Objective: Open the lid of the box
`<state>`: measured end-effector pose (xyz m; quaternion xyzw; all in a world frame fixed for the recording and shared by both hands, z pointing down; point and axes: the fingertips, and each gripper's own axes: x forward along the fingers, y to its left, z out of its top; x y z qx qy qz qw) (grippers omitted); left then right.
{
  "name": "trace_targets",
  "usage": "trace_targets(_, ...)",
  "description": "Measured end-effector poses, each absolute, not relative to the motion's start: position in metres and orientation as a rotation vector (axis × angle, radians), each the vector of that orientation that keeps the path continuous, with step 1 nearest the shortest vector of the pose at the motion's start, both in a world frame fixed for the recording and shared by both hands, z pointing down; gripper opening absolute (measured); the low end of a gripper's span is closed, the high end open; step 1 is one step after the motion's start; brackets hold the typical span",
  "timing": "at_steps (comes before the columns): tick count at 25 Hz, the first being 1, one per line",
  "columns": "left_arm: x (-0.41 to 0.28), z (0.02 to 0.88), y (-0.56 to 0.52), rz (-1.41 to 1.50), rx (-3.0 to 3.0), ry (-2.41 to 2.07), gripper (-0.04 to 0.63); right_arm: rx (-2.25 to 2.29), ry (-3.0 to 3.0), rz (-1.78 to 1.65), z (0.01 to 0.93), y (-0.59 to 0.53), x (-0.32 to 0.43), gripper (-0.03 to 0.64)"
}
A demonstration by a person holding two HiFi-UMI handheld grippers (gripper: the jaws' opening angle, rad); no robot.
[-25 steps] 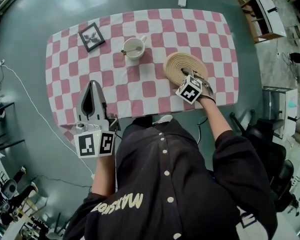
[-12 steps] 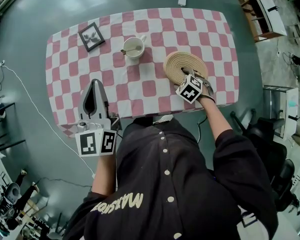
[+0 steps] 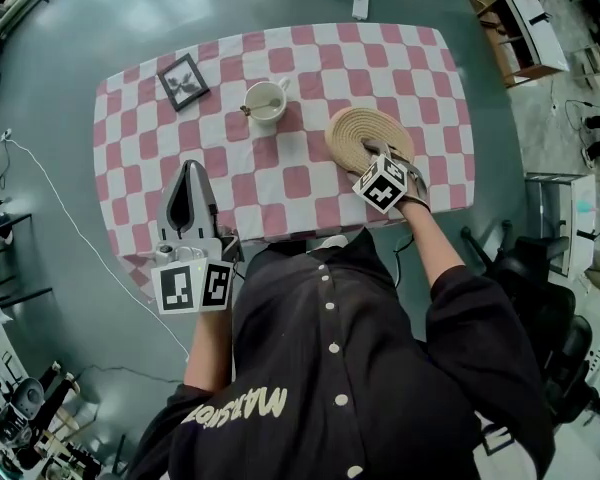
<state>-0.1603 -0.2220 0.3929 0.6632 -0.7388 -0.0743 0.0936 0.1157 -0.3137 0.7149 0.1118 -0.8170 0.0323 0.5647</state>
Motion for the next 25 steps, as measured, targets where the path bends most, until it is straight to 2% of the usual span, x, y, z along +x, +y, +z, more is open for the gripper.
trace_targets(12, -0.148, 0.380, -0.230, -0.266, 2.028, -2.165, 0.009, 0.395, -2.055, 0.098, 0.665, -0.332, 0.115, 0.314)
trace_targets(25, -0.122, 0.362, -0.243, -0.312, 2.122, -2.124, 0.009, 0.782, -2.405, 0.094, 0.528, -0.360, 0.133, 0.312)
